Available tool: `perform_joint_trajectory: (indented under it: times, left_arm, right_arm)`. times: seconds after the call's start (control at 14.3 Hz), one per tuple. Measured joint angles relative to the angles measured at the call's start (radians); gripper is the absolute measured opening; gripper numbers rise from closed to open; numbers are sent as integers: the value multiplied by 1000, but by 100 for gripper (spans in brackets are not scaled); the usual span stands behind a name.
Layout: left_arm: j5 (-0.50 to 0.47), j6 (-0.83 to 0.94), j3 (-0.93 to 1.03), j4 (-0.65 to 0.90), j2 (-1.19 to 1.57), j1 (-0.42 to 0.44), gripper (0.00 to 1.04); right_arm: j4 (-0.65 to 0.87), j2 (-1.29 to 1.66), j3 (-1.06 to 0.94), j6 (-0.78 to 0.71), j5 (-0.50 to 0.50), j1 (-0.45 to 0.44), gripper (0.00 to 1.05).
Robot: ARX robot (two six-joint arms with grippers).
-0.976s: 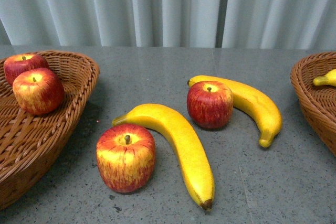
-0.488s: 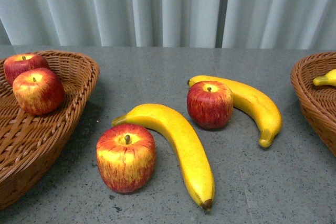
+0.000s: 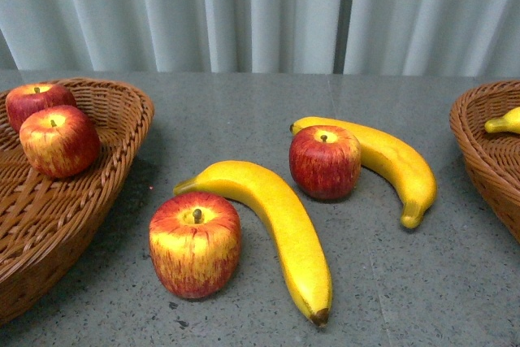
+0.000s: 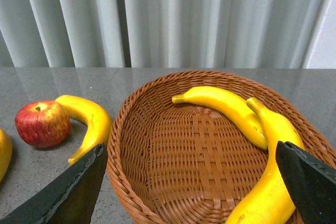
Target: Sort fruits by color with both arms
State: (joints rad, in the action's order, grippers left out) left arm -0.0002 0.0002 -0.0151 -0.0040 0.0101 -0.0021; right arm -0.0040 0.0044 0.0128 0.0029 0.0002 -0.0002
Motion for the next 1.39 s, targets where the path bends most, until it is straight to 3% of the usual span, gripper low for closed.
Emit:
perform_joint_trajectory:
  times: [0.35, 0.49, 0.56, 0.63, 0.7, 0.98, 1.11, 1.39]
  left_arm:
    - [0, 0, 0, 0, 0, 0, 98]
    - [-271, -77, -97, -204, 158, -96, 98]
    - [-359, -90, -133, -135, 252, -54, 98]
    - [-370, -74, -175, -20, 329, -15, 98]
    - [-334, -46, -222, 83, 399, 2, 98]
    - [-260, 2, -307, 227, 537, 37, 98]
    - [-154, 69, -430, 369, 754, 30, 98]
    - [132, 240, -718, 175, 1149, -198, 98]
  right_arm:
    - [0, 0, 0, 0, 0, 0, 98]
    - [0, 0, 0, -1, 0, 0, 98]
    - [1, 0, 0, 0, 0, 0, 98]
    - [-2, 0, 0, 0, 0, 0, 98]
    - [-1, 0, 0, 0, 0, 0, 98]
    - [0, 0, 0, 0, 0, 0, 98]
    - [-1, 0, 0, 0, 0, 0, 98]
    - [0, 0, 0, 0, 0, 0, 98]
